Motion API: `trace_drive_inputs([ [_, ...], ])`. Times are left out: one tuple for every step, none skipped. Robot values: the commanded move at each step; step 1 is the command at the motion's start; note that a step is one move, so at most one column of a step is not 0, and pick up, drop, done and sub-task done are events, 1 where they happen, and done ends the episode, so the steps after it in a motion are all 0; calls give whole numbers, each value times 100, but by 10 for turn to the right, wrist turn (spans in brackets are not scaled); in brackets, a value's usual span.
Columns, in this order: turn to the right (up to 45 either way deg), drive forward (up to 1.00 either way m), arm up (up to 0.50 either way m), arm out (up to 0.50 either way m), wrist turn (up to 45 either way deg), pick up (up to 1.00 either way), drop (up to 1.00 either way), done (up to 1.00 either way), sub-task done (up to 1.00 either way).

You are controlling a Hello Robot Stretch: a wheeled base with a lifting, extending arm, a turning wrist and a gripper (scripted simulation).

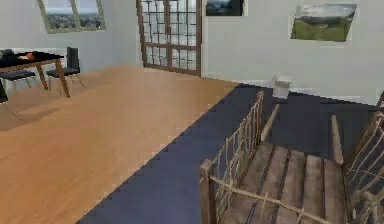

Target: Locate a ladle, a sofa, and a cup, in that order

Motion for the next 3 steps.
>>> trace_drive_inputs([
  [-450, 0, 0, 0, 0, 0, 0, 0, 0],
  [-150, 0, 0, 0, 0, 0, 0, 0, 0],
  [0, 100, 0, 0, 0, 0, 0, 0, 0],
])
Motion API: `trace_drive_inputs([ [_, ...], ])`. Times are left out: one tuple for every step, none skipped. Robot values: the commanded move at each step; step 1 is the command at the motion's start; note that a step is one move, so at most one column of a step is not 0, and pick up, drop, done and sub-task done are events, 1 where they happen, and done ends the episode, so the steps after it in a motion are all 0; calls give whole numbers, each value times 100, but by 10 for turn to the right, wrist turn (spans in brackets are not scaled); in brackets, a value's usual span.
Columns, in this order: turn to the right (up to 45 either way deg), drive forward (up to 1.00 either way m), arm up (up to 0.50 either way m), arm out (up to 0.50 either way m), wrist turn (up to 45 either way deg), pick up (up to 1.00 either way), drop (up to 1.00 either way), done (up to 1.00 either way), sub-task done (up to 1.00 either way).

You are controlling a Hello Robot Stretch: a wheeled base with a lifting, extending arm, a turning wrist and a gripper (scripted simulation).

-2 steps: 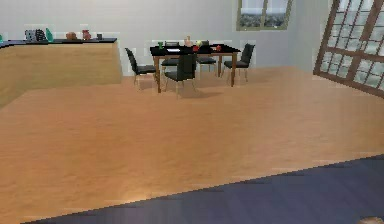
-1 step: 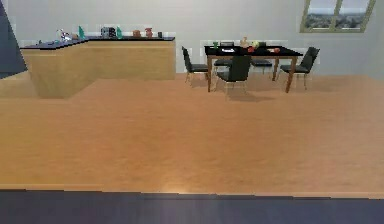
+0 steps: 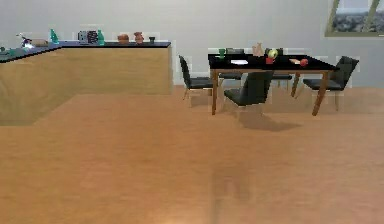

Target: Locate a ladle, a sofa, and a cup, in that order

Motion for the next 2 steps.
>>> trace_drive_inputs([
  [0, 100, 0, 0, 0, 0, 0, 0, 0],
  [0, 100, 0, 0, 0, 0, 0, 0, 0],
])
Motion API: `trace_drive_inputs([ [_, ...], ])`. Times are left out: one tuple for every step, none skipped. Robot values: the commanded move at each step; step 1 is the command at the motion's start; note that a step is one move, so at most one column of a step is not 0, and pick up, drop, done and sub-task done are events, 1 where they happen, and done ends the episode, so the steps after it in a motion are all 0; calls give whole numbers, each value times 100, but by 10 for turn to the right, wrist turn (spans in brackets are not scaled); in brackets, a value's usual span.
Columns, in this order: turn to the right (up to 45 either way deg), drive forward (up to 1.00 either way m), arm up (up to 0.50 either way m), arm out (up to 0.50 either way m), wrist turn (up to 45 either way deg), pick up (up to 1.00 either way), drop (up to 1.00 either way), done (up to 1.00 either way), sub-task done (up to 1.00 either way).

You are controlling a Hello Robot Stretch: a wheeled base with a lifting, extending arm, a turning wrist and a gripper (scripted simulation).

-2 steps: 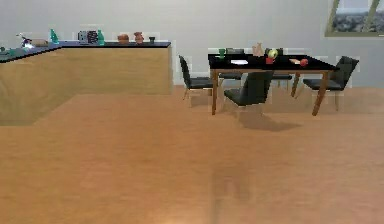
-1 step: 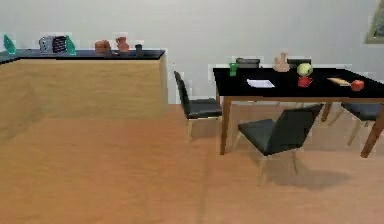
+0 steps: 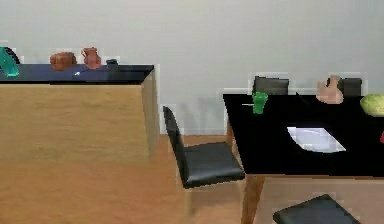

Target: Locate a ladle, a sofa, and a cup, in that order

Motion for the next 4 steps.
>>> trace_drive_inputs([
  [-180, 0, 0, 0, 0, 0, 0, 0, 0],
  [-30, 0, 0, 0, 0, 0, 0, 0, 0],
  [0, 10, 0, 0, 0, 0, 0, 0, 0],
  [420, 0, 0, 0, 0, 0, 0, 0, 0],
])
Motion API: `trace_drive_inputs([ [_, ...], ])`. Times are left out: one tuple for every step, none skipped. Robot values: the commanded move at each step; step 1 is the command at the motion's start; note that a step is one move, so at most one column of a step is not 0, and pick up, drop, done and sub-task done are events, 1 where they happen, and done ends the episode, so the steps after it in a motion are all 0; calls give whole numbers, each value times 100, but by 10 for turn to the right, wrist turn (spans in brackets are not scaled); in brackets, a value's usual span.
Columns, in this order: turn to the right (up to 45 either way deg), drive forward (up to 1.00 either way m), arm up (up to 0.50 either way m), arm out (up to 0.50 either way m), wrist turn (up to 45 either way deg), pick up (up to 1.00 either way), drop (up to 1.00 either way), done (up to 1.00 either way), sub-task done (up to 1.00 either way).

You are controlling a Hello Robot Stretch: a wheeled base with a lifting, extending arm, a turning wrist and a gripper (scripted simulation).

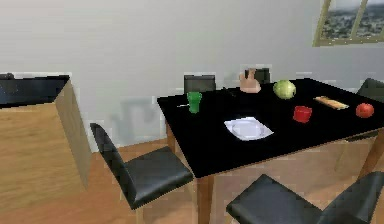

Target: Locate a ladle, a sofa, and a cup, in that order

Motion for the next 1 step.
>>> trace_drive_inputs([
  [0, 0, 0, 0, 0, 0, 0, 100, 0],
])
